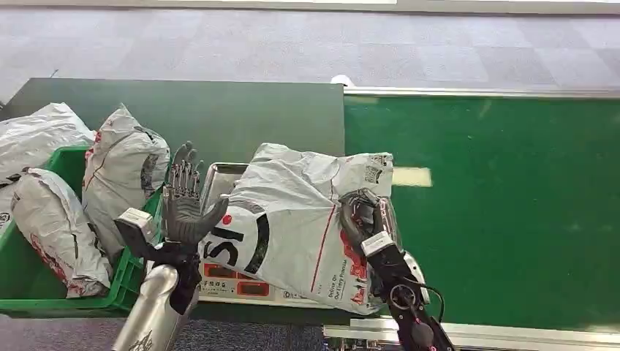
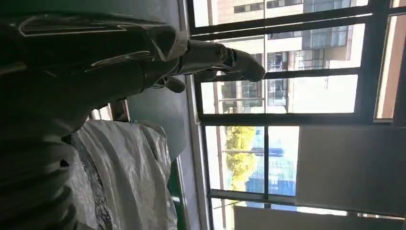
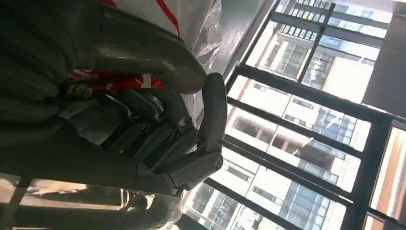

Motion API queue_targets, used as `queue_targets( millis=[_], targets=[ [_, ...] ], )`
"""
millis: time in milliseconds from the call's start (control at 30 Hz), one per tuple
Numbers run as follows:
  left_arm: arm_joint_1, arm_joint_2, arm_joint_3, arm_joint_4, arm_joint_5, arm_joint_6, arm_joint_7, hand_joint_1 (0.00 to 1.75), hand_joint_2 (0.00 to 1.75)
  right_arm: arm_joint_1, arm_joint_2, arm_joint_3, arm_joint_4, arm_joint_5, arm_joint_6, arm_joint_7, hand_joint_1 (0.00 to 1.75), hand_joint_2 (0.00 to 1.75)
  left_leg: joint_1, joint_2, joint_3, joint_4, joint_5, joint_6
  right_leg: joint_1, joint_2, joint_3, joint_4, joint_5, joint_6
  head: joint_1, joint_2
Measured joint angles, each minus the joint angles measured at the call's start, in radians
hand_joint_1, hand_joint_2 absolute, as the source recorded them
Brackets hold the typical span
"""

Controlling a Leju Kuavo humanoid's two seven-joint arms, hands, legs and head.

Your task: Moved the parcel from conveyor to table for the left to box.

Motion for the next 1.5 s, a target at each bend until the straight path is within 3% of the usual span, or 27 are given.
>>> queue_targets(
  millis=[533, 567, 600, 733, 867, 1133, 1333, 1367, 1500],
  targets=[
    [0.103, 0.009, 0.055, -0.120, -0.025, 0.018, 0.028, 0.00, 1.75, -0.121, 0.024, 0.016, 0.188, -0.053, 0.049, 0.081, 1.75, 1.75, 0.000, 0.000, 0.000, 0.000, 0.000, 0.000, 0.000, 0.000, 0.000, 0.000, 0.000, 0.000, 0.000, 0.000],
    [0.104, 0.010, 0.055, -0.122, -0.026, 0.018, 0.029, 0.00, 1.75, -0.126, 0.024, 0.016, 0.200, -0.070, 0.077, 0.108, 0.09, 1.75, 0.000, 0.000, 0.000, 0.000, 0.000, 0.000, 0.000, 0.000, 0.000, 0.000, 0.000, 0.000, 0.000, 0.000],
    [0.105, 0.010, 0.056, -0.124, -0.027, 0.018, 0.030, 0.00, 1.75, -0.131, 0.025, 0.016, 0.215, -0.082, 0.105, 0.133, 0.00, 1.75, 0.000, 0.000, 0.000, 0.000, 0.000, 0.000, 0.000, 0.000, 0.000, 0.000, 0.000, 0.000, 0.000, 0.000],
    [0.106, 0.010, 0.058, -0.126, -0.033, 0.021, 0.037, 0.00, 1.75, -0.162, 0.030, 0.024, 0.303, -0.130, 0.247, 0.214, 0.00, 1.75, 0.000, 0.000, 0.000, 0.000, 0.000, 0.000, 0.000, 0.001, 0.000, 0.000, 0.000, 0.000, 0.000, 0.000],
    [0.114, 0.011, 0.067, -0.136, -0.037, 0.027, 0.043, 0.00, 1.75, -0.205, 0.035, 0.032, 0.390, -0.166, 0.311, 0.219, 0.00, 1.75, 0.000, 0.001, 0.001, 0.000, 0.000, 0.000, 0.000, 0.001, 0.000, 0.000, 0.000, 0.000, 0.000, 0.000],
    [0.129, 0.011, 0.080, -0.151, -0.043, 0.039, 0.047, 0.00, 1.75, -0.232, 0.035, 0.047, 0.444, -0.239, 0.444, 0.103, 0.00, 1.75, 0.000, 0.003, 0.002, 0.000, 0.000, 0.000, 0.000, 0.003, 0.001, 0.000, 0.001, -0.001, 0.000, 0.000],
    [0.161, 0.008, 0.091, -0.180, -0.060, 0.044, 0.042, 0.00, 1.75, -0.221, 0.040, 0.047, 0.435, -0.326, 0.464, -0.003, 0.00, 1.75, 0.000, 0.003, 0.002, 0.000, 0.000, 0.000, 0.000, 0.002, 0.000, 0.000, 0.001, -0.001, 0.000, 0.000],
    [0.163, 0.008, 0.091, -0.182, -0.068, 0.047, 0.040, 0.00, 1.75, -0.218, 0.040, 0.045, 0.430, -0.333, 0.464, -0.010, 0.00, 0.00, 0.000, 0.003, 0.001, 0.000, 0.000, 0.000, 0.000, 0.002, 0.000, 0.000, 0.001, -0.001, 0.000, 0.000],
    [0.173, 0.009, 0.092, -0.192, -0.152, 0.072, 0.034, 0.00, 1.75, -0.192, 0.038, 0.036, 0.369, -0.370, 0.443, -0.032, 0.00, 0.00, 0.000, 0.003, 0.001, 0.000, 0.000, 0.000, 0.000, 0.002, 0.000, 0.000, 0.001, -0.001, 0.000, 0.000]
  ],
)
